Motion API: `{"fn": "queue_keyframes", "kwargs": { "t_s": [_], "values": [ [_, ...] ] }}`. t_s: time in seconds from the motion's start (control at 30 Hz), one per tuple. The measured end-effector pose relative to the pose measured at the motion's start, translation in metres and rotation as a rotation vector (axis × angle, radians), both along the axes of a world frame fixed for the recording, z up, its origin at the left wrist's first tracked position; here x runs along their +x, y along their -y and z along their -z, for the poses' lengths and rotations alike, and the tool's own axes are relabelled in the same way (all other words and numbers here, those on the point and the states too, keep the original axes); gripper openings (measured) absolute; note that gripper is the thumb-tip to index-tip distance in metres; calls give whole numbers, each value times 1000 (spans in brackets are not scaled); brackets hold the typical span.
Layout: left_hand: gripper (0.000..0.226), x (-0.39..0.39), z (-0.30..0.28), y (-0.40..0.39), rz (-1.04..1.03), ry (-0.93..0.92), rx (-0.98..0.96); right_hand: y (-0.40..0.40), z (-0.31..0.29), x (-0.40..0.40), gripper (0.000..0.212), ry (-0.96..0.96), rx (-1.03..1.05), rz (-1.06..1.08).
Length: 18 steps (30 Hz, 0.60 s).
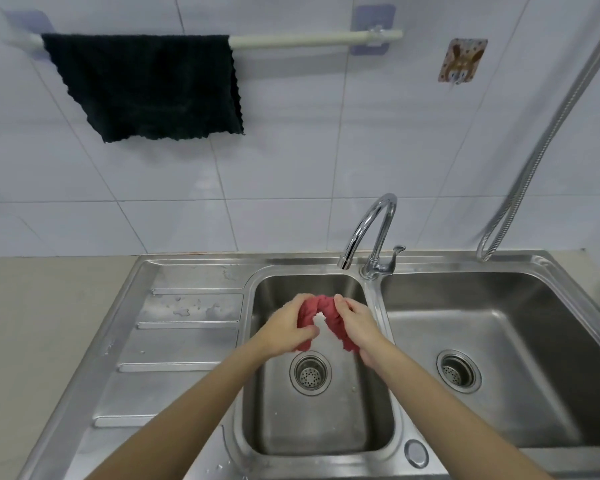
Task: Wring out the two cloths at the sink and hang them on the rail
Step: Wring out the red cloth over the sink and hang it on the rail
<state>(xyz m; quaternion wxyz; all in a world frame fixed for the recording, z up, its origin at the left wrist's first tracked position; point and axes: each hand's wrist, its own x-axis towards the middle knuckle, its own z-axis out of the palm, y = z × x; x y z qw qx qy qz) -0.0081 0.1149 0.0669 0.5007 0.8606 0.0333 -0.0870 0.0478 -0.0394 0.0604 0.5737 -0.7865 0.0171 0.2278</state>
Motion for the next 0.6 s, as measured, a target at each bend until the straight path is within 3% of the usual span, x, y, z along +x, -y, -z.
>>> {"fn": "queue_keyframes", "kwargs": {
  "t_s": [0.1, 0.2, 0.4, 0.5, 0.6],
  "values": [
    [78, -17, -7, 14, 0, 3, -162, -8, -21, 0, 26, -4, 105, 24],
    [85, -29, -8, 28, -87, 36, -236, -13, -40, -1, 14, -21, 176, -14],
    [60, -30, -9, 50, -385, 65, -342, -10, -57, 9, 8, 140, -103, -146],
    [50, -28, -5, 48, -427, 39, -377, -4, -69, 13, 12, 182, -222, -269],
    [41, -26, -10, 40, -395, 1, -397, 4, -78, 15, 13, 341, -362, -448]
  ]
}}
